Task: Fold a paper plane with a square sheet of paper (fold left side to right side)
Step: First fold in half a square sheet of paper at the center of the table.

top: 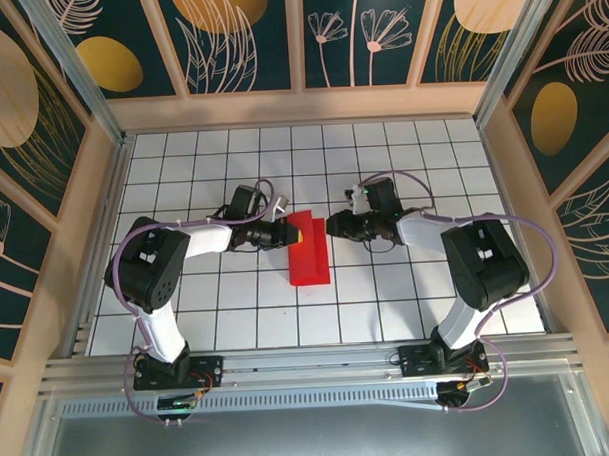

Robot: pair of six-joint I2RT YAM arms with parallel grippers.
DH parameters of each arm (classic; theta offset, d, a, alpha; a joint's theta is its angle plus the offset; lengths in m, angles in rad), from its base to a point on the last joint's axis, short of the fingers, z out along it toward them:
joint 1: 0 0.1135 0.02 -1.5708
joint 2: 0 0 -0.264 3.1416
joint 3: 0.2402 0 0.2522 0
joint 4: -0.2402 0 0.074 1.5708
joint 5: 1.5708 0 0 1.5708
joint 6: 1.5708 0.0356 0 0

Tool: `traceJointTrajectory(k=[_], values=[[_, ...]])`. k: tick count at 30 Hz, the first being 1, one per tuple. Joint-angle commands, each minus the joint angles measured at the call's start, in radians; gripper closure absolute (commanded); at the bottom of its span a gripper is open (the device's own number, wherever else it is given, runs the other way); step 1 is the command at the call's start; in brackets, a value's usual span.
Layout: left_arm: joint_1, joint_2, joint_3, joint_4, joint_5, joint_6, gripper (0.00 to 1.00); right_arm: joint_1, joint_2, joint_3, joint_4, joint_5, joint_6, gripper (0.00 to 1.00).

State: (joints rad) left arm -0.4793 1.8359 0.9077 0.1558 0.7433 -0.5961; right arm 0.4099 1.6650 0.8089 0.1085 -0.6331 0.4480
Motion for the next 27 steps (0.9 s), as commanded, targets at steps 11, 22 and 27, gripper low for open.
traceJointTrajectory(k=[11, 22, 27], values=[[-0.014, 0.012, 0.014, 0.007, 0.004, 0.007, 0.96, 0.066, 0.075, -0.028, 0.206, -0.226, 0.064, 0.54], [-0.017, 0.014, 0.019, 0.010, 0.004, 0.001, 0.96, 0.095, 0.143, -0.017, 0.270, -0.234, 0.124, 0.69], [-0.018, -0.024, 0.009, 0.013, -0.032, -0.012, 0.92, 0.094, 0.144, -0.005, 0.227, -0.187, 0.111, 0.90]])
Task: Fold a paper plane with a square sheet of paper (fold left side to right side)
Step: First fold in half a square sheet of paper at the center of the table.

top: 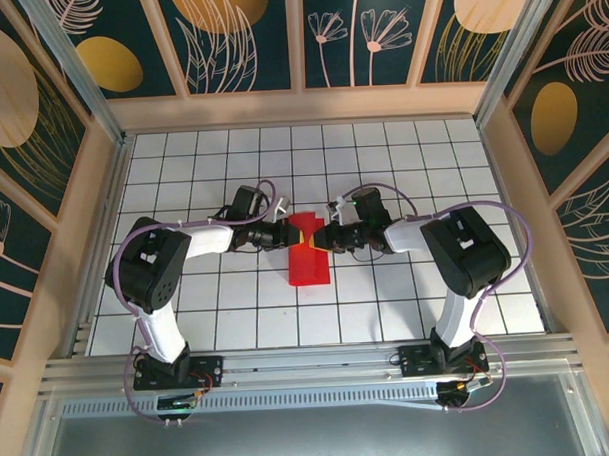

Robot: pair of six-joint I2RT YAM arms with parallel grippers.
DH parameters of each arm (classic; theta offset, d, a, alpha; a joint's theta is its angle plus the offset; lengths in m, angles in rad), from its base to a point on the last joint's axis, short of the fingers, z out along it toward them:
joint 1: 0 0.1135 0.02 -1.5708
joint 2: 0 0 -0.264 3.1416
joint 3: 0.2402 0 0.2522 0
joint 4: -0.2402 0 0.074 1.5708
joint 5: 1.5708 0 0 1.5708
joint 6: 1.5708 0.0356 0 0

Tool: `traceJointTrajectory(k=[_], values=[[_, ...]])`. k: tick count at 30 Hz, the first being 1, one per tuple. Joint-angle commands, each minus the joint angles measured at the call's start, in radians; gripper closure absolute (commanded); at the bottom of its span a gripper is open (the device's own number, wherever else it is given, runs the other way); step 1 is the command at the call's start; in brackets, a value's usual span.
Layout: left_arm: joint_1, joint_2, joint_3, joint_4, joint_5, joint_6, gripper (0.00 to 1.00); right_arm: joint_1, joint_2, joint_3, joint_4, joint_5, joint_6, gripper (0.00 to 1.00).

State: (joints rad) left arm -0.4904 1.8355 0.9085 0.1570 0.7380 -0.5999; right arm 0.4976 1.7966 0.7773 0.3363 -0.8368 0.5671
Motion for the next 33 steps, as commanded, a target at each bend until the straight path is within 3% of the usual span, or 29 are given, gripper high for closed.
traceJointTrajectory(k=[1, 2, 11, 22, 33], values=[[-0.007, -0.049, 0.000, 0.011, -0.046, -0.012, 0.90, 0.006, 0.012, 0.029, -0.017, 0.028, -0.012, 0.96], [-0.007, -0.075, -0.007, 0.009, -0.065, -0.012, 0.88, 0.006, 0.016, 0.034, -0.035, 0.042, -0.018, 1.00], [-0.007, -0.245, -0.068, -0.094, -0.315, -0.028, 0.57, 0.005, 0.017, 0.065, -0.159, 0.147, -0.049, 1.00], [-0.018, -0.143, -0.066, -0.073, -0.281, -0.040, 0.45, 0.004, 0.017, 0.063, -0.190, 0.191, -0.044, 1.00], [-0.054, -0.040, -0.018, -0.077, -0.286, -0.043, 0.41, 0.005, 0.018, 0.063, -0.209, 0.200, -0.052, 1.00]])
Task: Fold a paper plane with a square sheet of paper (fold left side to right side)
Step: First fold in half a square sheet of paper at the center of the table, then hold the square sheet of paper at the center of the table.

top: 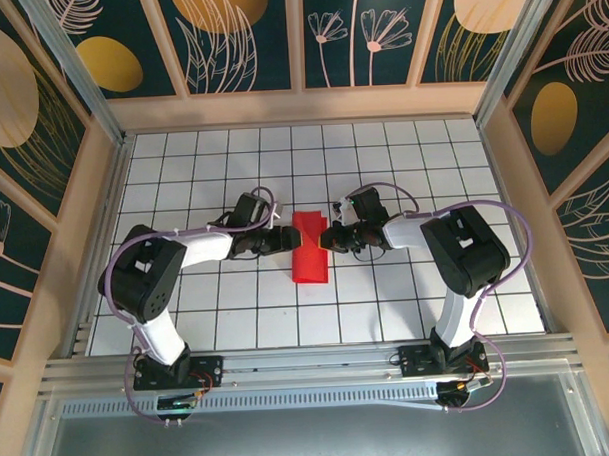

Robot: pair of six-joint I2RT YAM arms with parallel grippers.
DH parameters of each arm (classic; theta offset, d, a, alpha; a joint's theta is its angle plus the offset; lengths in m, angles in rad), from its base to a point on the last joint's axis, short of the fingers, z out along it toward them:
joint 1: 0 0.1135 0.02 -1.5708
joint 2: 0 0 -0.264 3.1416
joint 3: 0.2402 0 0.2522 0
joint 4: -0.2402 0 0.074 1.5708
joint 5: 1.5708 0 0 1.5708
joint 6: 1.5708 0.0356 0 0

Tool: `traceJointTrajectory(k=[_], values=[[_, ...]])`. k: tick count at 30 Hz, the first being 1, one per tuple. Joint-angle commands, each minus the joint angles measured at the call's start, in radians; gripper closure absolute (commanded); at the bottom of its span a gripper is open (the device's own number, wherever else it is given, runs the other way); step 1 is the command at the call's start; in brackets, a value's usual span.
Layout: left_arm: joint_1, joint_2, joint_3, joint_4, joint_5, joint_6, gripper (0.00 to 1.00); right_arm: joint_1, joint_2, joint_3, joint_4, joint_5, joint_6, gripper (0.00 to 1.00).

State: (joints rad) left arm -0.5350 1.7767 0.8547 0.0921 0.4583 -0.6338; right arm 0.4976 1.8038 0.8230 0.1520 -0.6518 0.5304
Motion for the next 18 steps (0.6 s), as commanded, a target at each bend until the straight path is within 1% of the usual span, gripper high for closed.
traceJointTrajectory(k=[1, 6, 10, 18], values=[[-0.012, 0.027, 0.041, -0.017, -0.013, -0.010, 0.40, 0.004, 0.011, 0.018, -0.025, 0.015, -0.014, 1.00], [-0.032, 0.054, 0.059, -0.036, -0.034, -0.011, 0.41, 0.006, 0.010, 0.017, -0.027, 0.020, -0.015, 1.00], [-0.045, 0.068, 0.064, -0.056, -0.063, -0.016, 0.47, 0.006, 0.009, 0.019, -0.037, 0.024, -0.018, 1.00], [-0.059, 0.100, 0.074, -0.096, -0.108, -0.014, 0.54, 0.006, 0.006, 0.011, -0.046, 0.029, -0.018, 0.99]])
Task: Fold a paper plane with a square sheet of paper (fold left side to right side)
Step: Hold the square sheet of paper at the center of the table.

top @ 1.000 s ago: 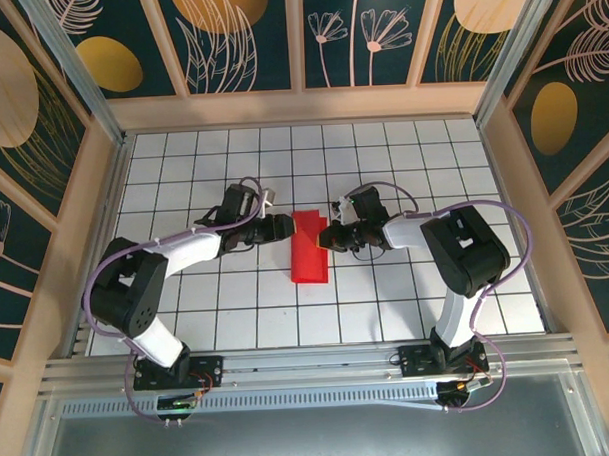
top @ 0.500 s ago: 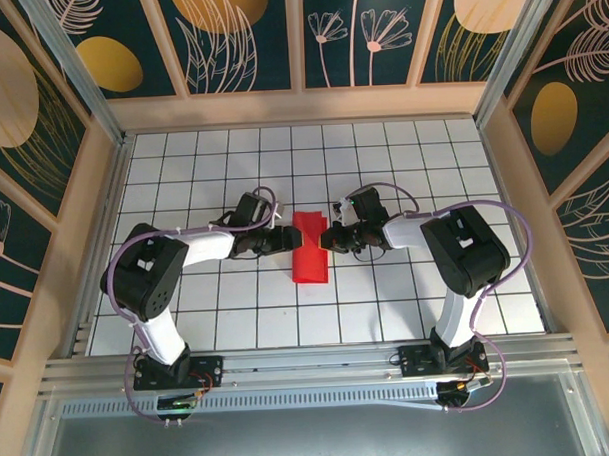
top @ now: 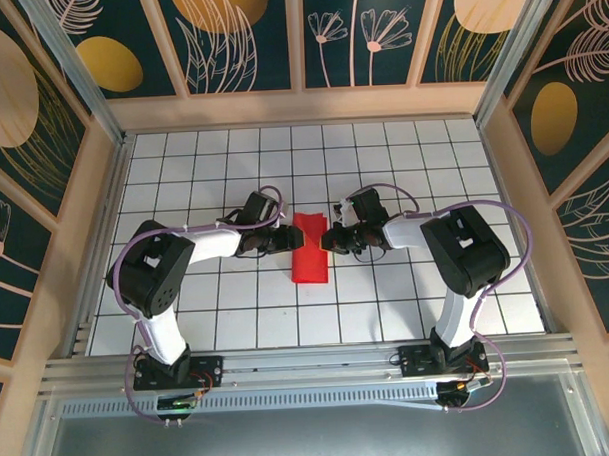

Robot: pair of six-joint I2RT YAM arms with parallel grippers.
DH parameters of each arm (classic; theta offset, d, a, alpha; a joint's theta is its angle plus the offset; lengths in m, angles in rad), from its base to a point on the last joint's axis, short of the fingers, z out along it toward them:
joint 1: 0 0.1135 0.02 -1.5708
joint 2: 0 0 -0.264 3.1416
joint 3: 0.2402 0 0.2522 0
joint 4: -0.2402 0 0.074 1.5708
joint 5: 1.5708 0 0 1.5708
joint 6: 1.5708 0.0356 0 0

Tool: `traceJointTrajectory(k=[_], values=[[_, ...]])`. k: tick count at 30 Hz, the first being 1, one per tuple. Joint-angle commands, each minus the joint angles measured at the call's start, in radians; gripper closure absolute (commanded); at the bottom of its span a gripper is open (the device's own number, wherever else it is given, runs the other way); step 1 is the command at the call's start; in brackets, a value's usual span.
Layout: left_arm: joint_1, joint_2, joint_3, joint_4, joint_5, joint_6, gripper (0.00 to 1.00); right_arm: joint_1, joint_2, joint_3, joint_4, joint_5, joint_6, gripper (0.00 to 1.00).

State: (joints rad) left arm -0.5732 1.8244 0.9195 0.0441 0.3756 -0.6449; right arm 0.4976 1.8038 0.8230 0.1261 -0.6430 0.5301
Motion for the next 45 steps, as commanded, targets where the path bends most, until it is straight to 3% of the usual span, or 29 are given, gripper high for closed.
traceJointTrajectory(k=[1, 12, 23, 45], values=[[-0.023, 0.055, 0.010, -0.052, -0.024, -0.002, 0.55, 0.006, 0.003, 0.008, -0.018, 0.023, -0.017, 0.98], [-0.042, 0.094, 0.030, -0.081, -0.059, -0.008, 0.57, 0.003, -0.058, -0.001, -0.038, 0.065, -0.019, 0.75], [-0.063, 0.122, 0.069, -0.119, -0.086, -0.002, 0.54, -0.073, -0.212, -0.014, -0.183, 0.224, -0.091, 0.58], [-0.085, 0.161, 0.120, -0.179, -0.095, 0.039, 0.52, -0.111, -0.246, -0.055, -0.144, 0.207, -0.081, 0.54]])
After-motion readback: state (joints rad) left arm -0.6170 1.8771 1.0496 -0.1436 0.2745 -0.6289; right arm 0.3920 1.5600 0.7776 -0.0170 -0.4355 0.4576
